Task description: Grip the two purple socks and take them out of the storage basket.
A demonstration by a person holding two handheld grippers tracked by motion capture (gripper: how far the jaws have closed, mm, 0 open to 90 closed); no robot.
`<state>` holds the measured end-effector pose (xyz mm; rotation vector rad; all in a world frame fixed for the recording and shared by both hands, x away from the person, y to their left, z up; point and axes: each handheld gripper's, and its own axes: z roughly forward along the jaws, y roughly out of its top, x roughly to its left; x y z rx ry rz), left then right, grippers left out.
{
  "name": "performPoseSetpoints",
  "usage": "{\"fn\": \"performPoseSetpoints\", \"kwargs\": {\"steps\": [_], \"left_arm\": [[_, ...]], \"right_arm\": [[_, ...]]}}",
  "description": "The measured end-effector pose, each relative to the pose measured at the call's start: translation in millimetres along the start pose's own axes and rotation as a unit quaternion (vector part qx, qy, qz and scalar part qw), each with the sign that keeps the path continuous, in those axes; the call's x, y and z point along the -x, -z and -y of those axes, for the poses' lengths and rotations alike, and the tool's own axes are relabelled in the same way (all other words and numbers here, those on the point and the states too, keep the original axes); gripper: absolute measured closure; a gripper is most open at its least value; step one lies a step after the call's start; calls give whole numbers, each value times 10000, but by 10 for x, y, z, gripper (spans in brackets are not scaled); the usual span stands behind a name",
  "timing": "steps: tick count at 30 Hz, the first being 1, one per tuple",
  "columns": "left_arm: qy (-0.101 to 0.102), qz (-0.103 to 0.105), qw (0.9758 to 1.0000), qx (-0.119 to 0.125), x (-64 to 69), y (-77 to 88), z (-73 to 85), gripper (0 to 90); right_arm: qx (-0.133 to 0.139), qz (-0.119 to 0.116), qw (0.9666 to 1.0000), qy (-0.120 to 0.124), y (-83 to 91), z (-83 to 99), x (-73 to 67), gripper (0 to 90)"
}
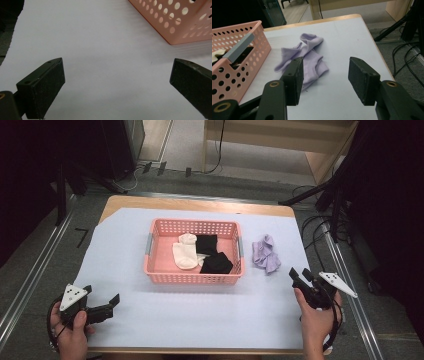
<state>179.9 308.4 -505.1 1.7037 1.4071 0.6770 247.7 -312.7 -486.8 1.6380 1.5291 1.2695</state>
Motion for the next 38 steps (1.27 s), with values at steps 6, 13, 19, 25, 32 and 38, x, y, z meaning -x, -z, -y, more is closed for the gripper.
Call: {"fn": "performPoseSetpoints", "kwargs": {"steps": [6, 13, 19, 25, 32, 38], "left_arm": [[-11, -21, 10000, 17, 3, -1, 1, 5], [-21, -20, 10000, 14, 6, -1, 1, 5], [-23, -32, 10000, 30, 9, 0, 2, 5], [-35, -24, 10000, 21, 10, 1, 1, 5], [-106, -25, 9999, -40, 17, -5, -3, 5], [-108, -39, 9999, -53, 21, -12, -4, 5]], "right_arm": [[-2, 34, 10000, 47, 129, 149, 143, 367], [19, 201, 9998, -75, 298, 302, 283, 220], [174, 116, 9994, -261, 420, 374, 385, 165], [185, 146, 9995, -225, 495, 482, 460, 157], [236, 243, 9987, -369, 529, 566, 558, 173], [156, 320, 9988, -331, 522, 567, 515, 192]]}}
